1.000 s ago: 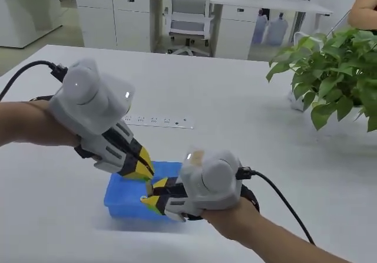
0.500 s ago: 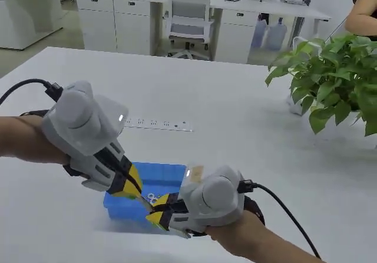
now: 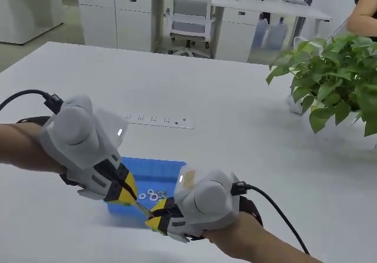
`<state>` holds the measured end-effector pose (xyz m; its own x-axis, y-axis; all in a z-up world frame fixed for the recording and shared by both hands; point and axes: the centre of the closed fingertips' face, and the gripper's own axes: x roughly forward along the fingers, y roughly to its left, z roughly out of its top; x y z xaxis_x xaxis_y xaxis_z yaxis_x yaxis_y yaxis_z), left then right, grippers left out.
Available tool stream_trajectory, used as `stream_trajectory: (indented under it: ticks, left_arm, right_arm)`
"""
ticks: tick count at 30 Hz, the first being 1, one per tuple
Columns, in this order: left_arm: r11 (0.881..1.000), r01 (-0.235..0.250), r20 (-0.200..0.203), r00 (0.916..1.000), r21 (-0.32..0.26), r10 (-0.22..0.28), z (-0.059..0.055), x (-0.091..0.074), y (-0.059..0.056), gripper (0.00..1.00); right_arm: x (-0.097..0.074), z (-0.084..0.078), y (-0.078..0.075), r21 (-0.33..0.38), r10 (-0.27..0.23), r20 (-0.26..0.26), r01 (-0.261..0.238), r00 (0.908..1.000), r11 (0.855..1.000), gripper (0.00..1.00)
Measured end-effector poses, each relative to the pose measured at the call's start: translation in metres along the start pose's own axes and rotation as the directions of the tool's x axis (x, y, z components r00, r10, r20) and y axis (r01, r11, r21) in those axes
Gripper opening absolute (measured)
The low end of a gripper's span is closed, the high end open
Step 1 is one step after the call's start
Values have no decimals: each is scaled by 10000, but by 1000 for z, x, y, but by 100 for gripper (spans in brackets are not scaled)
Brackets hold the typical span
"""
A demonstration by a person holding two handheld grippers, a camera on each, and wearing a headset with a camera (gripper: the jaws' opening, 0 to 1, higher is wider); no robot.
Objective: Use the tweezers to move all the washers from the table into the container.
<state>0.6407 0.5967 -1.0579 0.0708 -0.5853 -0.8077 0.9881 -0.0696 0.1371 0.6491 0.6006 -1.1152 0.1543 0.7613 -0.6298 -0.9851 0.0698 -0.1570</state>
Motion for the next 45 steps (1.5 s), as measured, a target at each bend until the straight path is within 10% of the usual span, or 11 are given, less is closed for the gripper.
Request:
stream_trajectory:
  ticks: [45]
  left_arm:
    - [9902,365,-958,9942,-1346,-497,-77,65,-37,6]
  right_arm:
    - [36,-45,37,-58,1096,-1817,-1125,9772,9936,12]
